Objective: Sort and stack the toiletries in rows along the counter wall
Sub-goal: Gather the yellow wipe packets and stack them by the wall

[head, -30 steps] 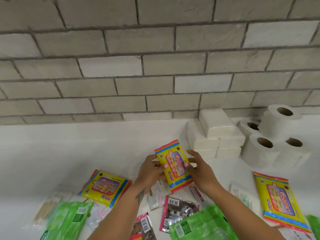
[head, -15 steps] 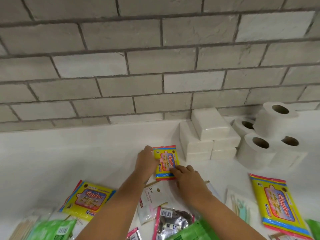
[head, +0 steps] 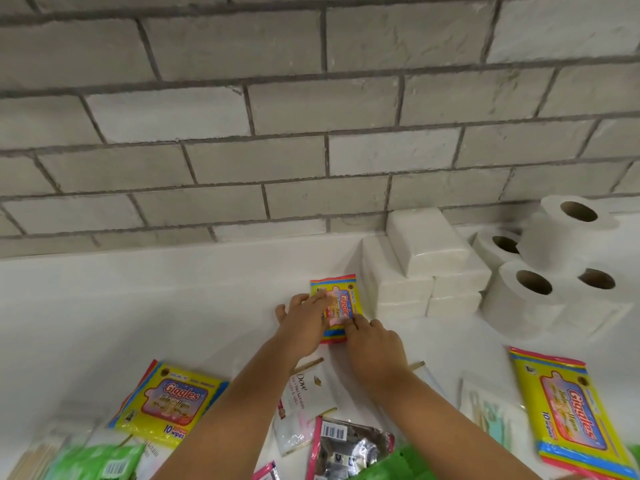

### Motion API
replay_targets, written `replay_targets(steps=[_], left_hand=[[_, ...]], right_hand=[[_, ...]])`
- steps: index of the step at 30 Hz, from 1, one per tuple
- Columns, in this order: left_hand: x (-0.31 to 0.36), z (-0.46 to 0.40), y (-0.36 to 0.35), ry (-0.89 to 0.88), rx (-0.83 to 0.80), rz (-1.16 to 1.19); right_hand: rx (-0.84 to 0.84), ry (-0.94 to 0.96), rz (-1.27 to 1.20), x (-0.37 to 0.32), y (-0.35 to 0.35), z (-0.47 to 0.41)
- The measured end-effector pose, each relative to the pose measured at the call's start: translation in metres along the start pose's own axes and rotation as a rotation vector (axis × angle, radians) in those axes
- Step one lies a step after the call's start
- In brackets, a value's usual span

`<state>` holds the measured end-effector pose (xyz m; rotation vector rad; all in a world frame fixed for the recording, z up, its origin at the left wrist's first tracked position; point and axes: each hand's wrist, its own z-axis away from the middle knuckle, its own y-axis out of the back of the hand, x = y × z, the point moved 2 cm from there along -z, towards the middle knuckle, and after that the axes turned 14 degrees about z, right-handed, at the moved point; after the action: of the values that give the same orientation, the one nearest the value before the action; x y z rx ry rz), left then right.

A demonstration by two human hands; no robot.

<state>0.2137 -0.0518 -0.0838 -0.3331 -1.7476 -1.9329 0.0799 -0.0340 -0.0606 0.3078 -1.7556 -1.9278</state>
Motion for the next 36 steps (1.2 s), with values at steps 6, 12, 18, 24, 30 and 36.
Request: replay_targets(steps=[6,12,18,24,30,36], left_hand=[[0.003,-0.004,-0.001,0.016,0.036,-0.011],[0.003,-0.006,-0.003,0.022,0.029,-0.001],[0.005,0.000,0.000,0.000,0.057,-0.034],[-0.009,0.026,0.018,0.019,0.179,0.076],[-0.048,0.075,0.052,0.061,0.362,0.203],[-0.096,0.117,0.086,0.264,0.364,0.221]], right_hand=[[-0.072,-0.022,-0.012,0.001,0.002,-0.006],[-0.101,-0.020,-0.007,0.001,0.001,-0.007],[-0.097,-0.018,-0.024,0.001,0.004,-0.005],[-0.027,-0.033,-0.089,-0.001,0.006,-0.001],[0.078,-0.023,-0.193,-0.029,0.023,0.008],[0.107,0.119,-0.231,-0.073,0.035,0.017]])
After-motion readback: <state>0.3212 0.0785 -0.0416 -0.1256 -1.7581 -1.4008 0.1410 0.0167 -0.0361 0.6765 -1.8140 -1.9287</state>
